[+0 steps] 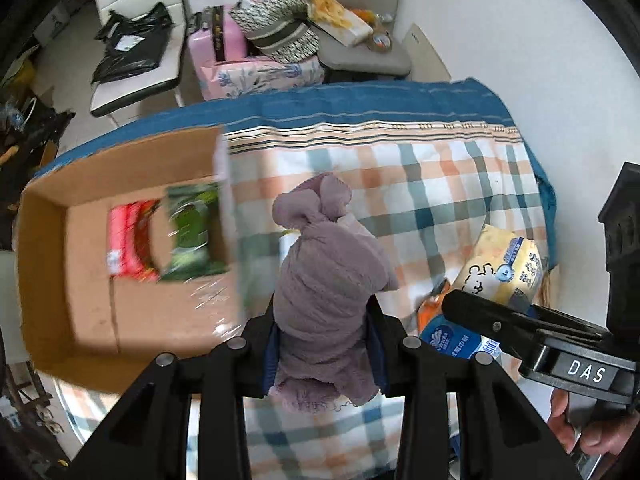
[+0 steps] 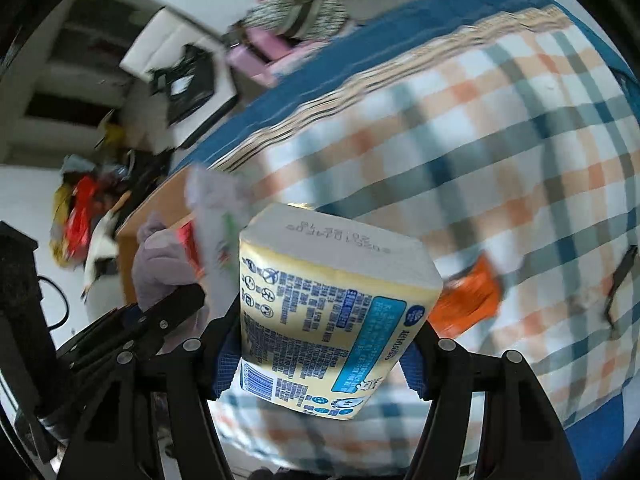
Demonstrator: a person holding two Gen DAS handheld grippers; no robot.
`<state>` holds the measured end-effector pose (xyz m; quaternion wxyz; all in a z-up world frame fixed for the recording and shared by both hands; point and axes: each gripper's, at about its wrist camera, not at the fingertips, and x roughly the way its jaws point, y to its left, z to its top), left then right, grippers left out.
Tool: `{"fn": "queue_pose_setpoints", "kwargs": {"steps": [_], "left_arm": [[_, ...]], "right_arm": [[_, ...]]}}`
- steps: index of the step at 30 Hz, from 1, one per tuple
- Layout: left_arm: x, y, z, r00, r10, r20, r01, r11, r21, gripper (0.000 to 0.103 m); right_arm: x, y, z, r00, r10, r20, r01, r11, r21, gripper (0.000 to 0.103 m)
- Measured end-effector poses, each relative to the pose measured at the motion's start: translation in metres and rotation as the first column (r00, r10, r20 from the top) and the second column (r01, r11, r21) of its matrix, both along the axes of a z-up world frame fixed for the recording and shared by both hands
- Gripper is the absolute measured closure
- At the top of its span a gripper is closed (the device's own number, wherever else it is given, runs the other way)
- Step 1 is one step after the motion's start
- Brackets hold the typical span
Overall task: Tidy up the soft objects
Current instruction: 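Carry plush and box into the cardboard box and release both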
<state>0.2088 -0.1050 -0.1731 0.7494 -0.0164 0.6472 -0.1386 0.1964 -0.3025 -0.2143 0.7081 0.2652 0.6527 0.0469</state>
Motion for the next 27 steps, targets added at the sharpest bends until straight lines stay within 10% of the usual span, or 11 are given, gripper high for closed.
{"fn": "queue_pose_setpoints", "kwargs": {"steps": [12, 27], "left_arm": [[-0.007, 0.177, 0.002, 0.988, 0.155, 0.024, -0.156, 0.986, 0.065, 0.070], [0.095, 0.262, -0.075, 0.983, 0.167, -0.079, -0.155, 0.977, 0.143, 0.069]], "right_arm": [[-0.011, 0.177, 0.041, 0.981, 0.191, 0.038, -0.191, 0.982, -0.010, 0.035], [0.048, 0.291, -0.028, 0.960, 0.259, -0.102, -0.271, 0.953, -0.134, 0.035]]}}
